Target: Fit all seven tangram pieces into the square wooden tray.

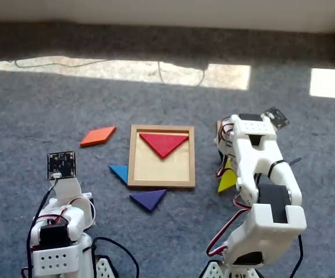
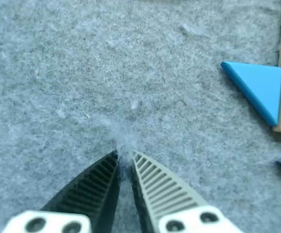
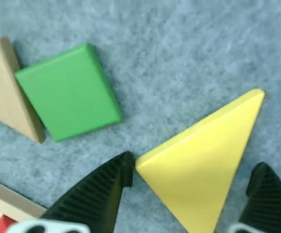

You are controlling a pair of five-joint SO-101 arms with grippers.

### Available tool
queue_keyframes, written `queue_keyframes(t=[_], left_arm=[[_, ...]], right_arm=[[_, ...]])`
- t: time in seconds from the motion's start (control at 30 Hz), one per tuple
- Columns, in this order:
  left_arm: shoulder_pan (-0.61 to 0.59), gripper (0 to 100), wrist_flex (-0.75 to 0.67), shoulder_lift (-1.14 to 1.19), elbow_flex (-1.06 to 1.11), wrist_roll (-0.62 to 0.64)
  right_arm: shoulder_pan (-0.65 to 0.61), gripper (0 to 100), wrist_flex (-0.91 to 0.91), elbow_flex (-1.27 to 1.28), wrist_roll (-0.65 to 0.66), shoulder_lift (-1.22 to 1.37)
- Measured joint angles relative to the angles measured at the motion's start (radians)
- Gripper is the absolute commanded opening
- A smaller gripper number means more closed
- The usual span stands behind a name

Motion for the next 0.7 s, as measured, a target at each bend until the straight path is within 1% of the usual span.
queue_keyframes(t=[0.1, 0.27, 0.5, 0.7], left_arm=[[0.0, 1, 0.0, 0.0, 0.0, 0.0], [0.0, 1, 0.0, 0.0, 0.0, 0.0], [0.0, 1, 0.0, 0.0, 0.0, 0.0], [0.0, 1, 0.0, 0.0, 0.0, 0.0]], right_arm=[[0.005, 36.1, -0.049, 0.0, 0.0, 0.0], [0.008, 36.1, -0.057, 0.0, 0.0, 0.0], [0.021, 36.1, 0.026, 0.0, 0.0, 0.0], [0.021, 35.6, 0.037, 0.0, 0.0, 0.0]])
